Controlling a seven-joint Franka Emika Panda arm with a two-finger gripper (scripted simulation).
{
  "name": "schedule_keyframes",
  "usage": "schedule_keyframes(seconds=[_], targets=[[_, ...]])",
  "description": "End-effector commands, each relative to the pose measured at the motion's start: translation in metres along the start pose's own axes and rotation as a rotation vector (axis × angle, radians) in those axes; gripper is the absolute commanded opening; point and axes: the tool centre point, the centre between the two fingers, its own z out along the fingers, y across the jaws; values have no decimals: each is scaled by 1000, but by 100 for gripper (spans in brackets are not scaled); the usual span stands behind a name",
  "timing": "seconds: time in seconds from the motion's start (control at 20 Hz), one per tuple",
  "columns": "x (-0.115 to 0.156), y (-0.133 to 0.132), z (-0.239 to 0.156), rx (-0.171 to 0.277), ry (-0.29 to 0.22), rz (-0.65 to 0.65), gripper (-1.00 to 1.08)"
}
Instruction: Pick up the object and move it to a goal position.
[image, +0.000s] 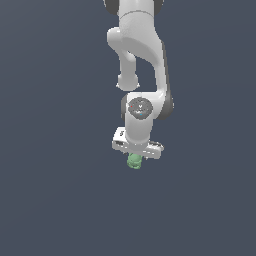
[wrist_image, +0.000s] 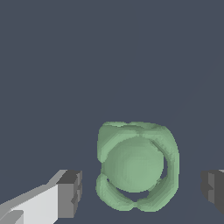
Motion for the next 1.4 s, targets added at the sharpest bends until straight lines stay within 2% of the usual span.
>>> schedule_keyframes(seconds=[0.0,0.2,0.45,0.5,1.35], targets=[[-1,0,13,-1,-1,1,100],[-1,0,32,-1,-1,3,100],[0,0,38,-1,-1,3,100],[0,0,38,-1,-1,3,-100],[-5,-2,28,-1,-1,3,-100]])
